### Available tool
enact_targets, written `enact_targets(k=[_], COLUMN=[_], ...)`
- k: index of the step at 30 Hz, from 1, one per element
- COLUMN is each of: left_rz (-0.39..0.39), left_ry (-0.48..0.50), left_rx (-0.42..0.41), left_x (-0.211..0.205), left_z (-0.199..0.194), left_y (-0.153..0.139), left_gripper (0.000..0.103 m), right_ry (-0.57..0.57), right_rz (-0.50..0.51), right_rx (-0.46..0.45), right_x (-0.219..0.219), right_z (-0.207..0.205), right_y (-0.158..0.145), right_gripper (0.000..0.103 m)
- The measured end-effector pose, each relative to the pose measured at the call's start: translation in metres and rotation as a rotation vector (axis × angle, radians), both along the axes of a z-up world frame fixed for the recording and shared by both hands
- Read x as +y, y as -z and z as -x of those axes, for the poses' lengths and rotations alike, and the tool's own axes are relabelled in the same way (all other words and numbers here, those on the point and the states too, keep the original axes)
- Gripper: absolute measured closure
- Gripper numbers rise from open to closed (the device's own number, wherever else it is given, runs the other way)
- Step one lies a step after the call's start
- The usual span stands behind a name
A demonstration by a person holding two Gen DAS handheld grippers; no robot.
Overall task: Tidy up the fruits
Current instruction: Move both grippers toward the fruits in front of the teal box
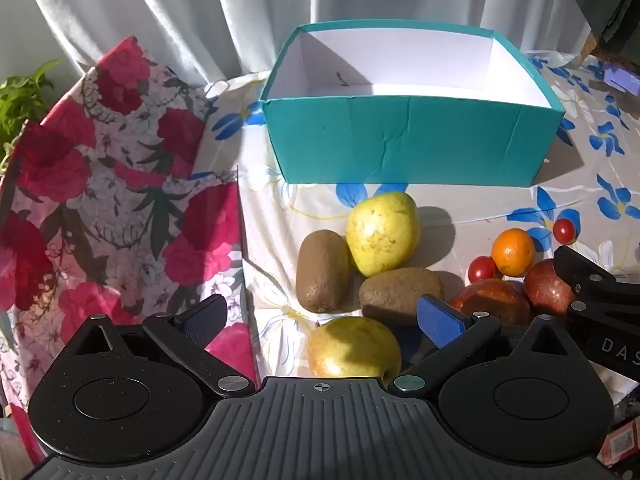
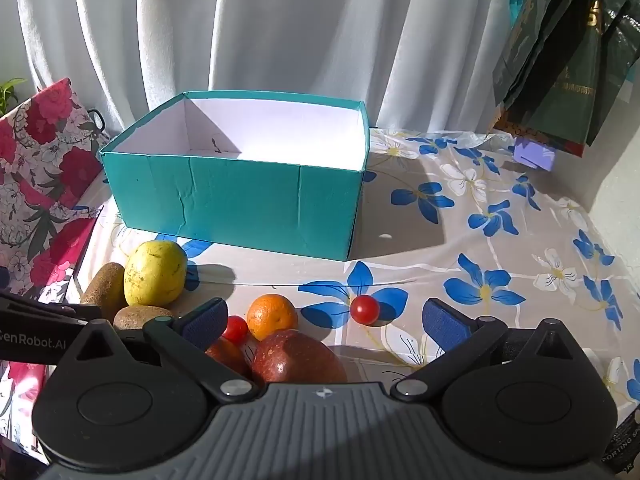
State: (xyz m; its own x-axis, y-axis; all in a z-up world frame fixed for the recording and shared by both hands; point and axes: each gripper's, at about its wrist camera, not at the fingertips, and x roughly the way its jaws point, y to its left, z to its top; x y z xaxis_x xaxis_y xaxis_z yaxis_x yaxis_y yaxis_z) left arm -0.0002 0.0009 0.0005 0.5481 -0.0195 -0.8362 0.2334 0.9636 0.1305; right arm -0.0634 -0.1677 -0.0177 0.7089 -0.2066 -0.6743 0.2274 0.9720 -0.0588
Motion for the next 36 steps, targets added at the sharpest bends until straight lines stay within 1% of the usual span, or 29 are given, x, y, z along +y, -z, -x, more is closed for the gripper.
enact_targets(k=[17, 25, 33, 36], left_rz=[0.007, 0.001, 0.025, 0.013], left_ry=[-0.015, 0.005, 0.033, 0.038], left_rx=[0.024, 0.036, 0.070, 0.077], left_x=[0.0015, -0.0005, -0.0012, -0.0031], left_z=[0.0009, -0.0003, -0.0016, -0.0031], left_y=[0.0018, 0.0021, 0.0042, 0.0058], left_gripper=[0.000, 0.000, 0.000, 0.000], right_ry=[-0.005, -0.010, -0.004, -0.007], right_rz=[-0.003, -0.007, -0.016, -0.018], right_rx=[0.001, -0.003, -0.016, -0.015], right_x=[0.0027, 0.0023, -0.0007, -0.0008], right_z=[0.0017, 0.0003, 0.0001, -0.0012], right_y=[-0.0040, -0.0048, -0.0058, -0.0058], right_gripper=[0.000, 0.000, 0.000, 0.000])
